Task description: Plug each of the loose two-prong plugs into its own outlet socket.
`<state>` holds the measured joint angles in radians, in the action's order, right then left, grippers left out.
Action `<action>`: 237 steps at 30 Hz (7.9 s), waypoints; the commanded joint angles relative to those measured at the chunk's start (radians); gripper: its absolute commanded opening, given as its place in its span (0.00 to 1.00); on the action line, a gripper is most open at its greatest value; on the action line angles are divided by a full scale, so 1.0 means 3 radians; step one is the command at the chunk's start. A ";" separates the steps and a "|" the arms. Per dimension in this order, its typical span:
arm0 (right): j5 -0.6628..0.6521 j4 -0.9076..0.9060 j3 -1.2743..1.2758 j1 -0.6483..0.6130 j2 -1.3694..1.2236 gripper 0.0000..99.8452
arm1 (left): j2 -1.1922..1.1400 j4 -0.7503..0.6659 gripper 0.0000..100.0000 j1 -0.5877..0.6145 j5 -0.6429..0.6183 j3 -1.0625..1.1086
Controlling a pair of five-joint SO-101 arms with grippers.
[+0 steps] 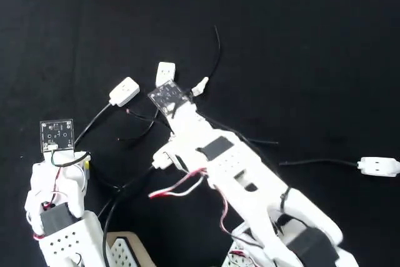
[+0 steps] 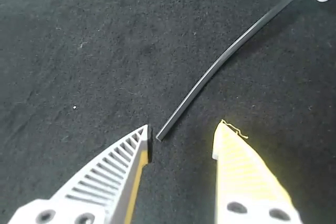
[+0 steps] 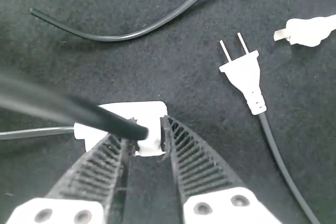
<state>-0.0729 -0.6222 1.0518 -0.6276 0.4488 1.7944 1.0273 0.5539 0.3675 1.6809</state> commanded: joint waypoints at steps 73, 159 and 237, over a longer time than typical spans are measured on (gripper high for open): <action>0.0338 0.0128 0.0217 0.0266 0.0458 0.01 | 0.0005 -0.0046 0.21 0.0018 -0.0020 0.0069; -0.3411 -0.0159 -0.0442 0.4879 -0.0192 0.01 | -0.0015 -0.0046 0.21 0.0008 0.0153 0.0069; 0.3268 -0.1759 -0.5020 0.1161 -0.3890 0.07 | -0.0015 -0.0041 0.21 0.0023 0.0153 0.0069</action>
<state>0.8968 -1.1684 -0.4289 -0.2716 -0.7204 1.7944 1.0273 0.5539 0.4043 1.6809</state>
